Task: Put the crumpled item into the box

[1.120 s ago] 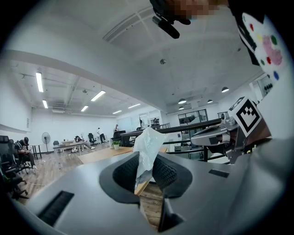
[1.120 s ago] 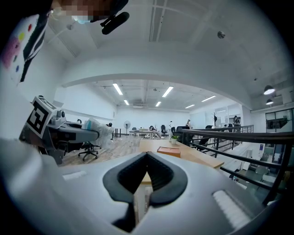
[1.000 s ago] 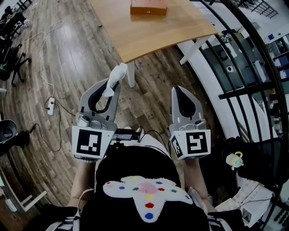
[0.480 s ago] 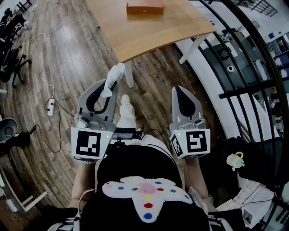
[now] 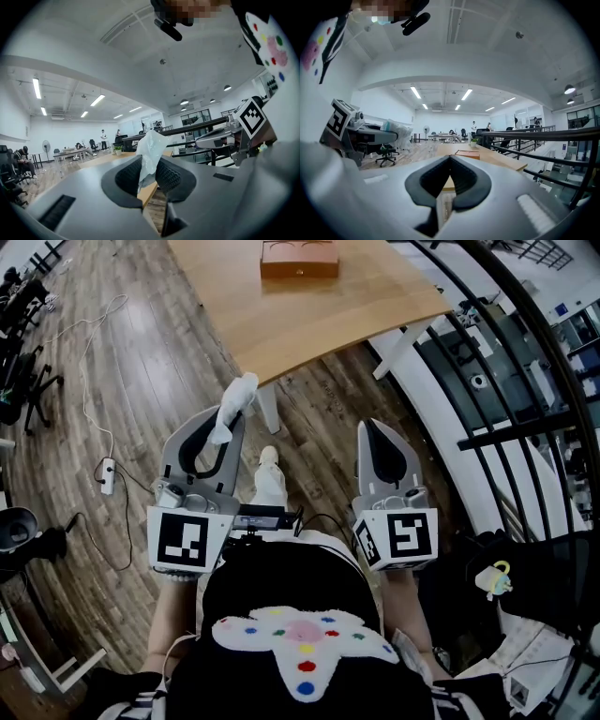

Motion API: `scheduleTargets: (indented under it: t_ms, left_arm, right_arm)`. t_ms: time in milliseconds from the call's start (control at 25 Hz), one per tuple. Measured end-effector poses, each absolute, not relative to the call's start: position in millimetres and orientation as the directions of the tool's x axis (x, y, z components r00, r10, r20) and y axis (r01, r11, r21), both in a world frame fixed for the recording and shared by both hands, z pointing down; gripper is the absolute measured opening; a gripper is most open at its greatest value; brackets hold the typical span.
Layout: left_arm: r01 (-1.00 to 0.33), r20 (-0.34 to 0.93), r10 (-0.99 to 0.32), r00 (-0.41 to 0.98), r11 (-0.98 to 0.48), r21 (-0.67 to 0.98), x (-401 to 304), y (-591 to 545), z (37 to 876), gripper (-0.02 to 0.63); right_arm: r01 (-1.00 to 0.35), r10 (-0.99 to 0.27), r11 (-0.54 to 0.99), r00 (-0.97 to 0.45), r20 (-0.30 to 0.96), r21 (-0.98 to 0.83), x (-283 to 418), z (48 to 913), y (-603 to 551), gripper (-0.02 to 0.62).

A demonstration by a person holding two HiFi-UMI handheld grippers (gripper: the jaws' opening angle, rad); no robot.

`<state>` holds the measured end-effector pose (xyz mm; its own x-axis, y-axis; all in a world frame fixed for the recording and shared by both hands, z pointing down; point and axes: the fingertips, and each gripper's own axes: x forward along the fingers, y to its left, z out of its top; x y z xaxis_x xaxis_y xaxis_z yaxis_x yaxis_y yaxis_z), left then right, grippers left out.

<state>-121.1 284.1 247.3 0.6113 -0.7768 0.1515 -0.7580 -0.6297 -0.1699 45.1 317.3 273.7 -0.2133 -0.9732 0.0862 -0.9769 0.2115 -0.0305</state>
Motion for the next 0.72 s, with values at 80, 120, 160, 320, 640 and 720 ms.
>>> scheduleTargets:
  t_ms: [80,120,160,320,640,720]
  left_arm:
    - [-0.756,0.154,-0.774,0.614,-0.633,-0.168,-121.5,273.6,247.0,0.069]
    - [-0.755,0.155,-0.773,0.615,-0.634,-0.165,-122.1,266.0,247.4,0.069]
    - [-0.755,0.154,-0.772,0.617,-0.636,-0.163,-123.3,255.5,248.3,0.069]
    - [-0.748,0.152,-0.763,0.629,-0.646,-0.153,-126.7,204.7,251.9,0.069]
    - [-0.734,0.14,-0.747,0.65,-0.665,-0.14,-123.3,117.1,244.3,0.069]
    - [-0.73,0.139,-0.743,0.655,-0.669,-0.141,-121.2,95.0,242.1,0.069]
  right_arm:
    - [-0.977,-0.972,0.213,-0.215,0.097,-0.027,44.5,274.9,307.9,0.009]
    - [-0.977,-0.972,0.21,-0.211,0.099,-0.028,43.9,275.1,300.8,0.009]
    - [-0.978,-0.973,0.204,-0.207,0.099,-0.033,42.9,275.1,290.5,0.009]
    - [-0.98,-0.974,0.198,-0.2,0.105,-0.026,38.8,275.7,240.2,0.009]
    - [-0.984,-0.978,0.175,-0.176,0.109,-0.017,38.8,268.4,161.2,0.009]
    - [-0.987,-0.98,0.161,-0.163,0.111,-0.03,40.7,266.3,141.6,0.009]
